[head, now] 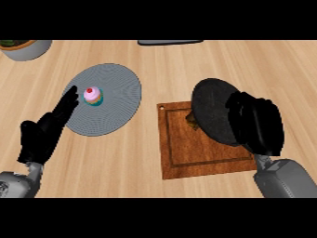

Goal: Pick the sweet potato from the cutting board and place it in the pan

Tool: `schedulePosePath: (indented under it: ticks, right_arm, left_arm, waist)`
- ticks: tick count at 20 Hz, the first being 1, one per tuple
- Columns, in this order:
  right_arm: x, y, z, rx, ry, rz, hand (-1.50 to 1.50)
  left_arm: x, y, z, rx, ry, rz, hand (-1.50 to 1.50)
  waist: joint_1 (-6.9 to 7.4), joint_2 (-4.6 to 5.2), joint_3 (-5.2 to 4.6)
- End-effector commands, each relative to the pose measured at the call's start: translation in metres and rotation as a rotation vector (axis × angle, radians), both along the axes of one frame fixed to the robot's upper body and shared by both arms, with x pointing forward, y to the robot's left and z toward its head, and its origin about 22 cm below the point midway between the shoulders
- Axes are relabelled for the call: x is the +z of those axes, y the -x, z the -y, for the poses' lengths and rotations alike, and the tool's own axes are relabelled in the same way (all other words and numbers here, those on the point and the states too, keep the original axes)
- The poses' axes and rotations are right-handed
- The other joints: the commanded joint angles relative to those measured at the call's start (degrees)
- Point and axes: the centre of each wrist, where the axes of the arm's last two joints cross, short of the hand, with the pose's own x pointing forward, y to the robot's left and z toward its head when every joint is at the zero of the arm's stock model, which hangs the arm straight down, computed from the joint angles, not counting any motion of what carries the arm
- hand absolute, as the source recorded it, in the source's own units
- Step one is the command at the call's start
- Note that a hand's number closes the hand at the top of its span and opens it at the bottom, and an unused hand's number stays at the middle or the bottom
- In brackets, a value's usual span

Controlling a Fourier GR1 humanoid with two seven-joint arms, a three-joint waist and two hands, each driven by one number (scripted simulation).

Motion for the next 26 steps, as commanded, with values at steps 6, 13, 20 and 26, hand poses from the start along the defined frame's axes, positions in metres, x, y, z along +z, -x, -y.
schedulePosePath:
  ticks: [6,13,20,26]
  right_arm:
    - [0.007,0.014,0.137,-0.157,0.037,0.151,1.50]
    - [-0.035,0.003,0.186,-0.152,0.029,0.119,1.50]
    - [-0.023,-0.041,0.227,-0.167,0.027,0.139,1.50]
    - [-0.044,-0.052,0.235,-0.158,0.033,0.119,1.50]
  left_arm:
    - [0.019,-0.011,0.012,-0.061,-0.010,0.043,0.00]
    - [0.007,-0.002,0.020,-0.081,-0.007,0.033,0.00]
    - [0.003,0.005,0.013,-0.081,0.005,0.026,0.00]
    - [0.006,-0.002,0.014,-0.083,0.008,0.031,0.00]
  waist:
    - [4.18,1.53,-0.02]
    - [4.54,1.52,-0.04]
    - [5.18,1.61,-0.02]
    - [5.23,1.72,-0.01]
